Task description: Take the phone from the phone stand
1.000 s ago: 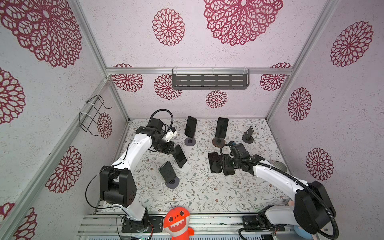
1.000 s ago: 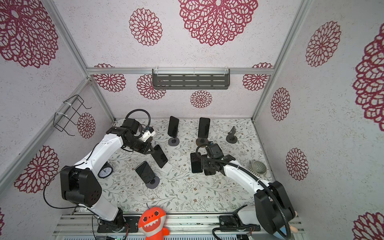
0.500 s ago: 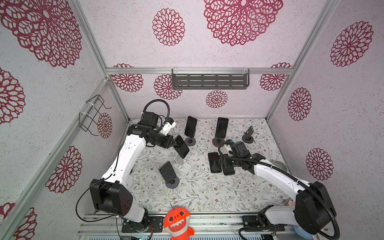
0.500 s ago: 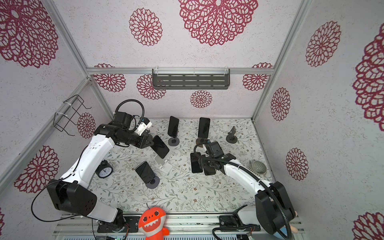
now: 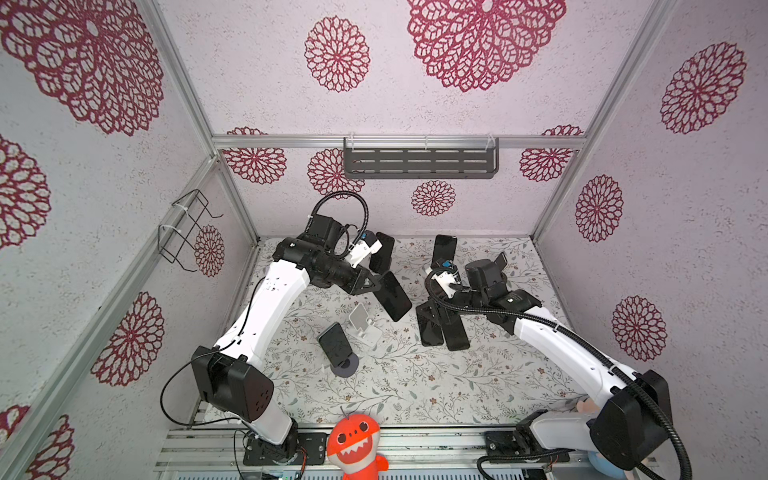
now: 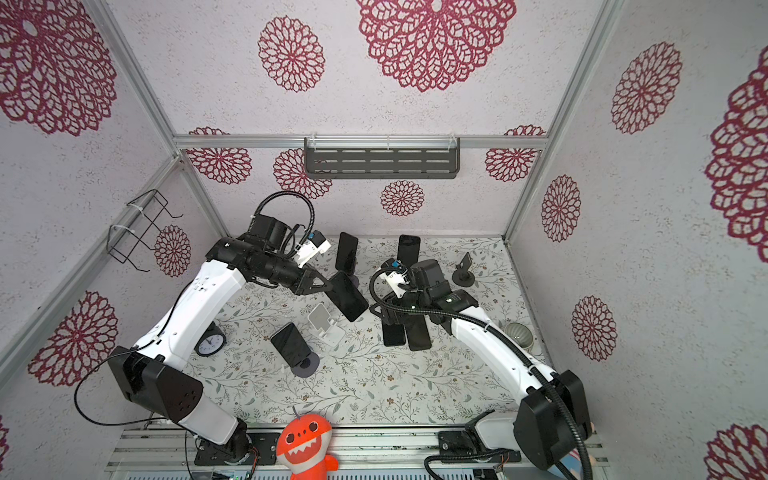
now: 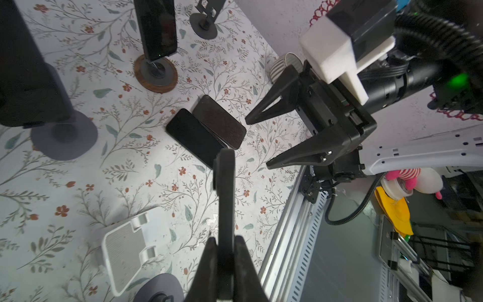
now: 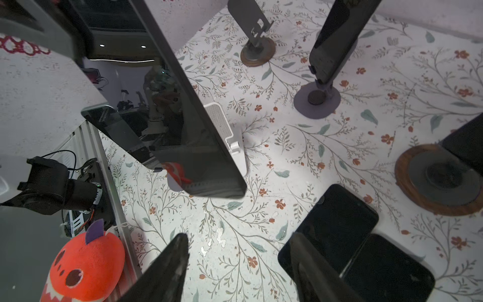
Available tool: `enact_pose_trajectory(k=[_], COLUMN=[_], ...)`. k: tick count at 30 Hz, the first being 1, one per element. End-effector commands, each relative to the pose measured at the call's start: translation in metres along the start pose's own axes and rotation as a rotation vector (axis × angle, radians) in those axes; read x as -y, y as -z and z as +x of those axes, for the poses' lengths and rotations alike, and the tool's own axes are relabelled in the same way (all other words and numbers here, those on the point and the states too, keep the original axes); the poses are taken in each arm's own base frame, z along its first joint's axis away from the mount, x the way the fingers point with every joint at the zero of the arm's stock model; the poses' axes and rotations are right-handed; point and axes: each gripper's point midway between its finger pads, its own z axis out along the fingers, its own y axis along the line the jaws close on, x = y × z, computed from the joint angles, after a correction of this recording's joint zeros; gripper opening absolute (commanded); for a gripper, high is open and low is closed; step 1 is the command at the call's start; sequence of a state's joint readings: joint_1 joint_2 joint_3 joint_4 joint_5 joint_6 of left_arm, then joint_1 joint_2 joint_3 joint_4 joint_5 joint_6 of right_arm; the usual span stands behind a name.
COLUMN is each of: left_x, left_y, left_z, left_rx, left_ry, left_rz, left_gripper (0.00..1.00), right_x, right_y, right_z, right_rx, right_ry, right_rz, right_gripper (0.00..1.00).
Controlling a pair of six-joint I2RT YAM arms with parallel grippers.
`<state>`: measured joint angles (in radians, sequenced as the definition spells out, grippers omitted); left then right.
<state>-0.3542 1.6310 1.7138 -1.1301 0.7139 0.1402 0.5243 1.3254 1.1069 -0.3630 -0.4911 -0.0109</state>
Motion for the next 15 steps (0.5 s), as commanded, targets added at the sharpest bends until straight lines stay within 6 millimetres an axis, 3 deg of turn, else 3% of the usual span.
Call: enact_pose_trajectory(k=[1,4,6,15], left_x=[0.008,0.005,0.006,0.010], left_y=[0.003,0.000,-0.002,-0.008], left_z=[-0.020,-0.028,-0.032,-0.035], left_rx=[0.051,0.068,0.076,0.057], left_ry=[-0.003,0.037,0.045,0.046], left_rz=[0.041,0.042,0.050,0.066], left_gripper=[0.02,0.01,0.01,0.00], right_x=[-0.006,-0.008,-0.013,-0.030], right_y=[0.012,0.010,0.005,-0.027], right_z=[-0.025,-0.033,-0.035,-0.051], right_rx=[0.072,0.086,0.085,0.092], right_ry=[0.104,0.150,0.170,0.253], right_rz=[0.069,0.155,0.177,0.179], right_gripper=[0.76,0.89,0.92,0.95])
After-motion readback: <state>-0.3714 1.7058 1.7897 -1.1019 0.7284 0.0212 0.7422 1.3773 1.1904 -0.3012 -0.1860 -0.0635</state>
